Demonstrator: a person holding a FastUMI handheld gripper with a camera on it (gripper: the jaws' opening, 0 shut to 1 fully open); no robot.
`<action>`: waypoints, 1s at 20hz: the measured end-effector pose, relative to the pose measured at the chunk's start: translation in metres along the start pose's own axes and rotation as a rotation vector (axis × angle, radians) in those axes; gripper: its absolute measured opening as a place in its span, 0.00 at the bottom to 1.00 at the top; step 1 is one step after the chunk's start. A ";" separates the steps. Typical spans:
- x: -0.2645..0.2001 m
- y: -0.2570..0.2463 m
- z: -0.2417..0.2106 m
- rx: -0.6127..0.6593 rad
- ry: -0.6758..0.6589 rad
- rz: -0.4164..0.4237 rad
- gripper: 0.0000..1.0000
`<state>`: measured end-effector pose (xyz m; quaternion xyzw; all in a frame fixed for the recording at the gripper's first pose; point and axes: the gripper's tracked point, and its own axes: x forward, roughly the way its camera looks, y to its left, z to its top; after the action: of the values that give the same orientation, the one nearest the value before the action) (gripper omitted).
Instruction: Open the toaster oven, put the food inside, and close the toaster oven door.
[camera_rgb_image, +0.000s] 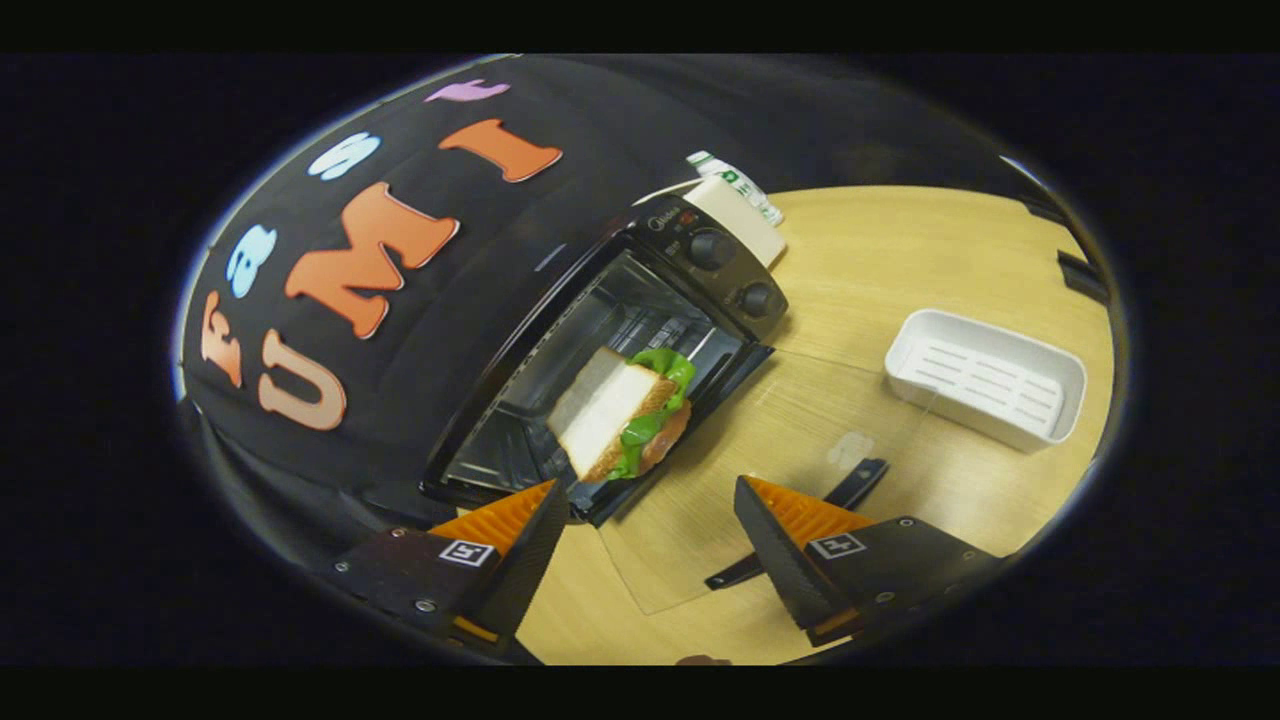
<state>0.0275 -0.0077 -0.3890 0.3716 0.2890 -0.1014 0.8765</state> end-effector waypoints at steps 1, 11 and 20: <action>-0.008 -0.005 0.001 -0.054 0.003 -0.004 0.99; -0.035 -0.077 -0.027 -0.727 0.092 -0.111 0.99; -0.003 -0.112 -0.055 -0.863 0.201 -0.135 1.00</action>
<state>-0.0426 -0.0473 -0.4846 -0.0399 0.4122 0.0082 0.9102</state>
